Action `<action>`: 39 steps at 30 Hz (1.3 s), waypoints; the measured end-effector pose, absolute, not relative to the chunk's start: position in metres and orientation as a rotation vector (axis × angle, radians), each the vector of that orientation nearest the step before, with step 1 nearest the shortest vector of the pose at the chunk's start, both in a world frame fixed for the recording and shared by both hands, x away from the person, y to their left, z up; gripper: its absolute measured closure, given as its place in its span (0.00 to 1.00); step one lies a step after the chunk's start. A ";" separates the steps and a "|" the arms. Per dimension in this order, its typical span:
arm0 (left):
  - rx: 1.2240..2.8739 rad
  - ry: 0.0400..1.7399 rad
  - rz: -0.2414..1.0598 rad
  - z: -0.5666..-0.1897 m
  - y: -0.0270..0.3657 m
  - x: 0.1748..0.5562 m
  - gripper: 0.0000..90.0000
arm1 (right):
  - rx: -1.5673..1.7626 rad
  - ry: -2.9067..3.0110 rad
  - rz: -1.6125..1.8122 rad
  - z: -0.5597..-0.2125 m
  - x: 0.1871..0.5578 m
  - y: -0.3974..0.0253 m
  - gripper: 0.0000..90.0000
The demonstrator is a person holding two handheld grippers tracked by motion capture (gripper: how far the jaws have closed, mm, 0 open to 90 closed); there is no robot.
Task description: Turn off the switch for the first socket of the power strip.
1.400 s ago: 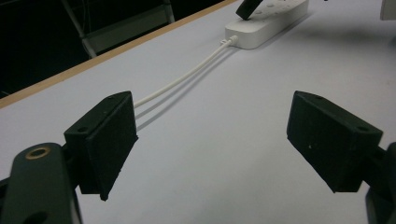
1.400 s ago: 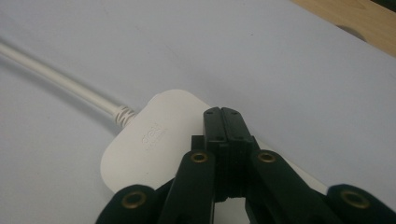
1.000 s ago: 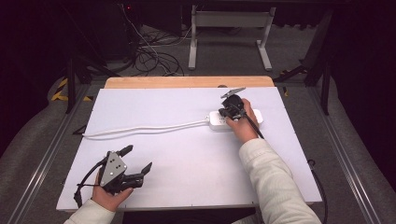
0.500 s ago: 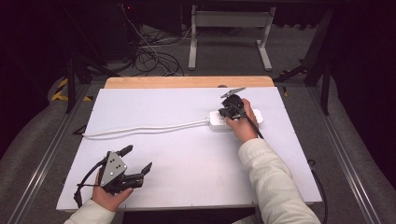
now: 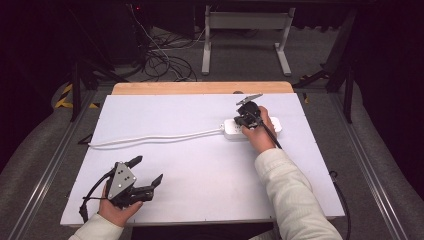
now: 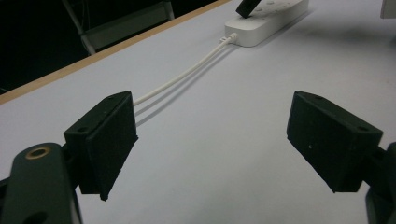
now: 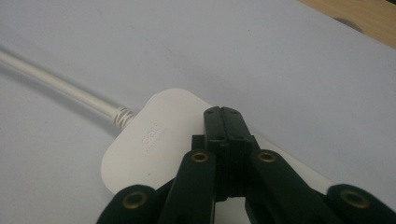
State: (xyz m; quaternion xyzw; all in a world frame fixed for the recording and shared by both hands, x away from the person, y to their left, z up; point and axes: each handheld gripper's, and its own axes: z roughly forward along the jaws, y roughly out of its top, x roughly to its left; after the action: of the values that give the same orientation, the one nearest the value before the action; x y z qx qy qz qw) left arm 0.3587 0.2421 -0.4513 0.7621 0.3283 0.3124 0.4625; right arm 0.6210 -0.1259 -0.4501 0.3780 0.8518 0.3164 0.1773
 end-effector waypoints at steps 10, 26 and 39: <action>1.873 0.813 0.767 -0.451 0.242 0.359 0.18 | 1.097 2.397 0.983 -0.440 0.615 -0.125 1.00; 1.877 0.812 0.772 -0.452 0.242 0.360 0.18 | 1.008 2.283 1.203 -0.390 0.587 -0.142 1.00; 1.882 0.811 0.774 -0.452 0.242 0.361 0.18 | 0.960 2.276 1.241 -0.371 0.573 -0.155 1.00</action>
State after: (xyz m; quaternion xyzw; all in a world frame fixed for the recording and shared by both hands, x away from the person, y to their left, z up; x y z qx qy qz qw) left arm 0.3606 0.2417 -0.4516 0.7637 0.3291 0.3142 0.4579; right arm 0.5731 -0.1551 -0.3713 0.3411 0.8086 0.4412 0.1876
